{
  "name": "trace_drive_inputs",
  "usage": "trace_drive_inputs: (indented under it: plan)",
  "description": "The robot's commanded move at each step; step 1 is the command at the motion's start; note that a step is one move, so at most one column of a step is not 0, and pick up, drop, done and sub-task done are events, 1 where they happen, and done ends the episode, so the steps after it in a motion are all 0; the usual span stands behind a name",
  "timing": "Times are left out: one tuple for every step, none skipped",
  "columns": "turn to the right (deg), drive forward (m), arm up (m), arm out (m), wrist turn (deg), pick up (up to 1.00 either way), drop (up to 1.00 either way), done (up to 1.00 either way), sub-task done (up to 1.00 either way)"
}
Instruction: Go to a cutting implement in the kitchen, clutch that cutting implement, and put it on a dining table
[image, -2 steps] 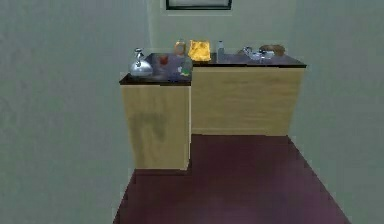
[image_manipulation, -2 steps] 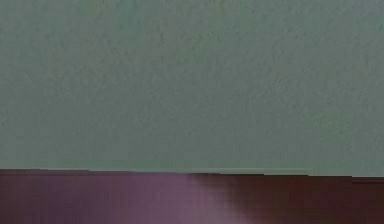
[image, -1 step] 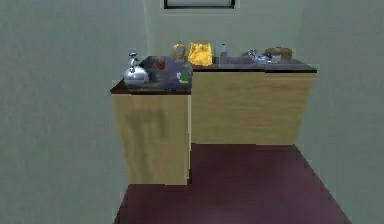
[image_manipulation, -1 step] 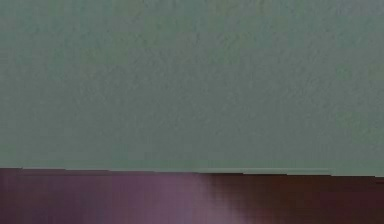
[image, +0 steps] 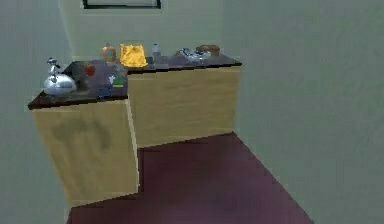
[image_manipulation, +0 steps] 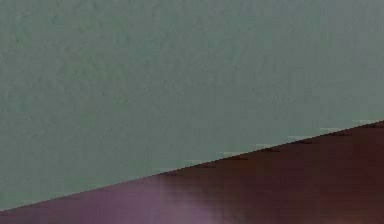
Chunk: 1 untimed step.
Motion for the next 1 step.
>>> trace_drive_inputs:
  plan:
    - [0.0,1.0,0.0,0.0,0.0,0.0,0.0,0.0,0.0]
